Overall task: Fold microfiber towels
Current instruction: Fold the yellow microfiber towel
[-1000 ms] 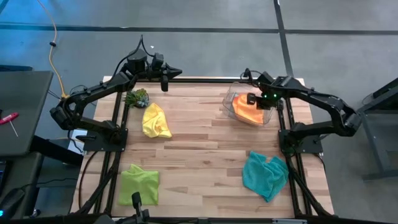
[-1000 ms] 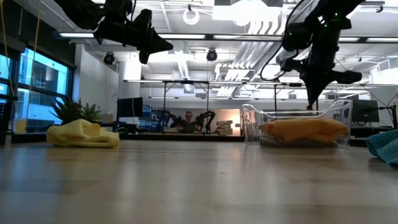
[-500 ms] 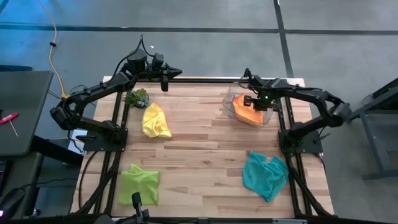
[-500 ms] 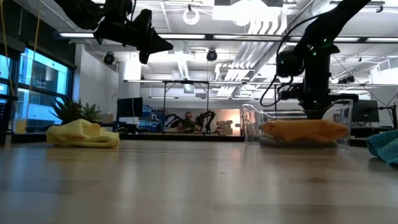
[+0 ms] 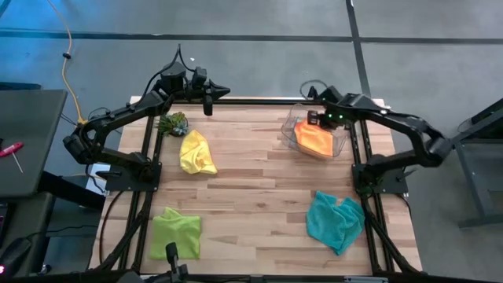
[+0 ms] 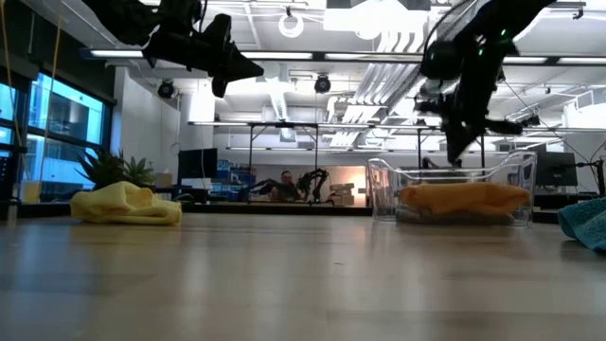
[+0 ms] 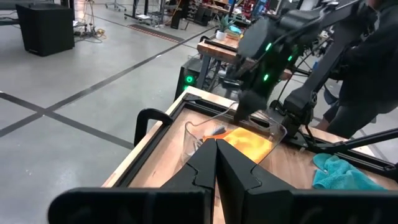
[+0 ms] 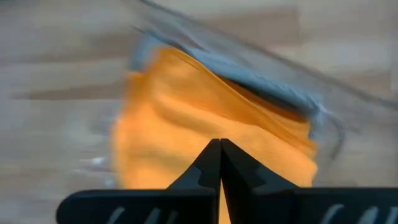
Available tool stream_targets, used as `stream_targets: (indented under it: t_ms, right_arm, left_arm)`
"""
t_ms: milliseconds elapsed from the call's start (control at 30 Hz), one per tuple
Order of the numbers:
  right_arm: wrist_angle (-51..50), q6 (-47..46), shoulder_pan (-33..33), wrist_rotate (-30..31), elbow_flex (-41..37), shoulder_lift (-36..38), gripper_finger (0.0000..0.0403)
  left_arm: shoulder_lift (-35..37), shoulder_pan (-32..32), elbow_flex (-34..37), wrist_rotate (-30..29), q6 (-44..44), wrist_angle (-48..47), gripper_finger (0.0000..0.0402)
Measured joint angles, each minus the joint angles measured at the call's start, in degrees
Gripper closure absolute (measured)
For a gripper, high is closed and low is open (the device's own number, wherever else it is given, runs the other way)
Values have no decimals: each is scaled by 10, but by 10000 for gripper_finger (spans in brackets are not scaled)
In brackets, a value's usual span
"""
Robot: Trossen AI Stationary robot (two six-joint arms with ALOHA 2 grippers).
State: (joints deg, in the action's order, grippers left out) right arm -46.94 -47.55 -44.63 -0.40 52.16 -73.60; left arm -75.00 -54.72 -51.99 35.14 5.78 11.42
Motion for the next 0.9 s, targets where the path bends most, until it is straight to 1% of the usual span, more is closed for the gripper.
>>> stream_targets:
  t_ms: [100, 267, 333, 567, 733, 833, 900]
  right_arm:
    - [47, 41, 10, -7, 4, 48, 403]
    - [190, 142, 42, -38, 4, 108, 403]
    - [247, 180, 58, -54, 4, 119, 403]
    - [400, 280, 115, -160, 4, 115, 403]
    - [476, 347, 162, -165, 4, 104, 403]
    - [512, 386, 194, -165, 4, 98, 403]
    - [514, 404, 209, -166, 4, 97, 403]
  left_arm:
    - [1, 0, 0, 4, 3, 0, 401]
    - [23, 3, 0, 76, 30, 4, 402]
    - [36, 10, 0, 88, 37, 4, 401]
    - [86, 42, 0, 90, 52, 0, 402]
    - [114, 67, 0, 95, 76, -3, 402]
    - [126, 80, 1, 118, 73, -12, 401]
    - [136, 86, 11, 138, 67, -9, 401]
